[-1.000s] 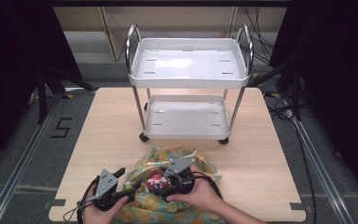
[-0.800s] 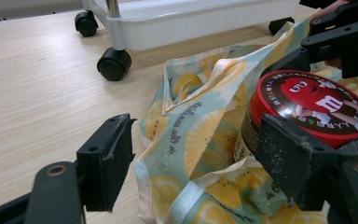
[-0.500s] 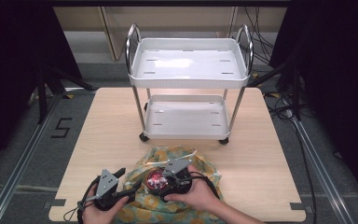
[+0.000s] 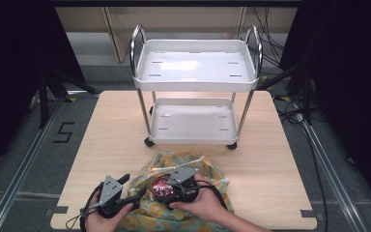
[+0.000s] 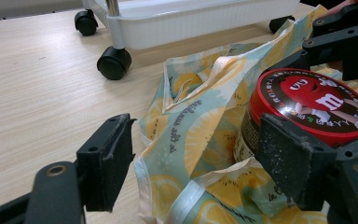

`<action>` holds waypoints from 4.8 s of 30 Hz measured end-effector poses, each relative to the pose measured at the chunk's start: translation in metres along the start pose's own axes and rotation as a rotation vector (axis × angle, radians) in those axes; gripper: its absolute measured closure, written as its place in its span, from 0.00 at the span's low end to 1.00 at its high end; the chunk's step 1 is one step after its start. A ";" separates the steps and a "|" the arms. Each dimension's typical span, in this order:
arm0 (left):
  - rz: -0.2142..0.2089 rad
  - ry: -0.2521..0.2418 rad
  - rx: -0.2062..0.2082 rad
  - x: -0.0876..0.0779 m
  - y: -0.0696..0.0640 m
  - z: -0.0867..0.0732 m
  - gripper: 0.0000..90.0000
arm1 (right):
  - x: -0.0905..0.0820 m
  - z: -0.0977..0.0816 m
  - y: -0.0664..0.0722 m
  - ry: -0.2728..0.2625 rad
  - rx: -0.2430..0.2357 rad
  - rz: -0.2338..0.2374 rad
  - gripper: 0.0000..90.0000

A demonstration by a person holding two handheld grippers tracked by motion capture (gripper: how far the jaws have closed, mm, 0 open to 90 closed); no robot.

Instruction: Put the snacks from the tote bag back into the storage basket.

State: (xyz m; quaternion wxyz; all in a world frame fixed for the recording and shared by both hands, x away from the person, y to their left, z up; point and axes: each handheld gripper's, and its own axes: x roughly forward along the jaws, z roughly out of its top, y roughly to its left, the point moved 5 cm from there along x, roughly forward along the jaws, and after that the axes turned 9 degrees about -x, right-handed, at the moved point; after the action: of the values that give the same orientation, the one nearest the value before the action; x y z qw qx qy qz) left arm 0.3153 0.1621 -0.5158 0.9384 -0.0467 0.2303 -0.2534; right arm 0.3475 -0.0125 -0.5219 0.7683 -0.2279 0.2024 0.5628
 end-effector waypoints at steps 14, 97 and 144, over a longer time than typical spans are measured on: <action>-0.001 0.001 0.004 0.000 0.000 0.000 0.29 | -0.002 0.000 0.000 0.005 -0.011 -0.007 0.29; 0.003 0.005 0.012 0.001 0.000 0.000 0.29 | -0.041 0.028 -0.018 -0.052 0.064 -0.083 0.29; 0.004 0.002 -0.004 0.002 -0.001 -0.001 0.29 | -0.056 0.036 -0.030 -0.071 0.122 -0.119 0.29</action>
State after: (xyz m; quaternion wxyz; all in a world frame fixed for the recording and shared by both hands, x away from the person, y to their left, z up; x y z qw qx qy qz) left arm 0.3161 0.1607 -0.5170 0.9385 -0.0480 0.2320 -0.2512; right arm 0.3624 -0.0432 -0.4573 0.8195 -0.1724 0.1952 0.5104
